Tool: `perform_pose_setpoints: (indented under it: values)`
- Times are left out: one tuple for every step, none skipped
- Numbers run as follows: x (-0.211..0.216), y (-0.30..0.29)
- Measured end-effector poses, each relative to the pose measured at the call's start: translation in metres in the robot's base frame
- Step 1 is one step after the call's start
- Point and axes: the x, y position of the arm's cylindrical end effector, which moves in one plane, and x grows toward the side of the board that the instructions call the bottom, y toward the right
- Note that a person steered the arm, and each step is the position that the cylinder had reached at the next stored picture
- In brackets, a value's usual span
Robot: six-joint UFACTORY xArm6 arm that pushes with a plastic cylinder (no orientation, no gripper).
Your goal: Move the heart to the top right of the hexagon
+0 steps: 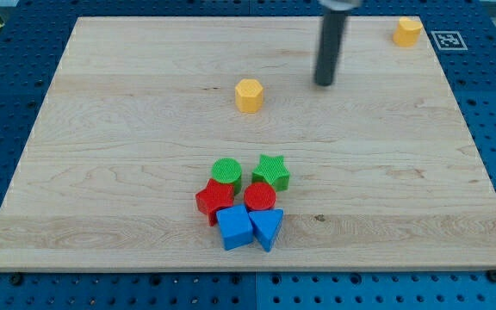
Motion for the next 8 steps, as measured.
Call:
perform_pose_setpoints:
  values:
    - [-0.003, 0.097]
    - [-0.019, 0.166]
    - [-0.058, 0.169]
    - [-0.091, 0.168]
    - [-0.104, 0.143]
    - [-0.104, 0.108]
    - [-0.110, 0.072]
    - [-0.129, 0.040]
